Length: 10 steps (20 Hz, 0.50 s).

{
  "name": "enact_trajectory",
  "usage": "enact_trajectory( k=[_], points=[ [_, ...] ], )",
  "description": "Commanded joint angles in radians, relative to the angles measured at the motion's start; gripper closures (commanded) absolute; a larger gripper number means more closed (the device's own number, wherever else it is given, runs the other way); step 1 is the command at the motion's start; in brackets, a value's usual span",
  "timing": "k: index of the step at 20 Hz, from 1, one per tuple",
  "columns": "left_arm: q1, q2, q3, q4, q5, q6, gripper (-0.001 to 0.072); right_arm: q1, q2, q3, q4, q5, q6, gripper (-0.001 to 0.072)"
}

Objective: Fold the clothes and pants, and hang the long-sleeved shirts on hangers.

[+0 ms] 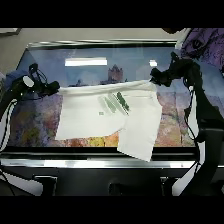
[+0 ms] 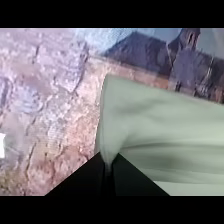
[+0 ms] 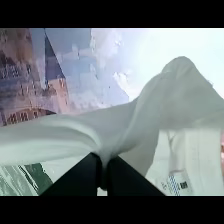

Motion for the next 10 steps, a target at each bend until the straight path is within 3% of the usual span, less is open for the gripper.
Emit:
enact_trajectory(
  k=[1, 5, 10],
  points=[
    [-0.002, -0.005, 0.000, -0.002, -0.207, 0.000, 0.0694, 0.001, 0.026, 0.001, -0.096, -0.145, 0.032, 0.0681],
    [-0.007, -0.009, -0.003, -0.002, -0.375, 0.000, 0.0693, 0.003, 0.026, 0.000, -0.158, -0.276, 0.051, 0.0681],
    [-0.036, -0.021, -0.045, -0.002, -0.388, 0.000, 0.0693, 0.003, -0.003, 0.000, -0.171, -0.306, 0.050, 0.0680]
  ],
)
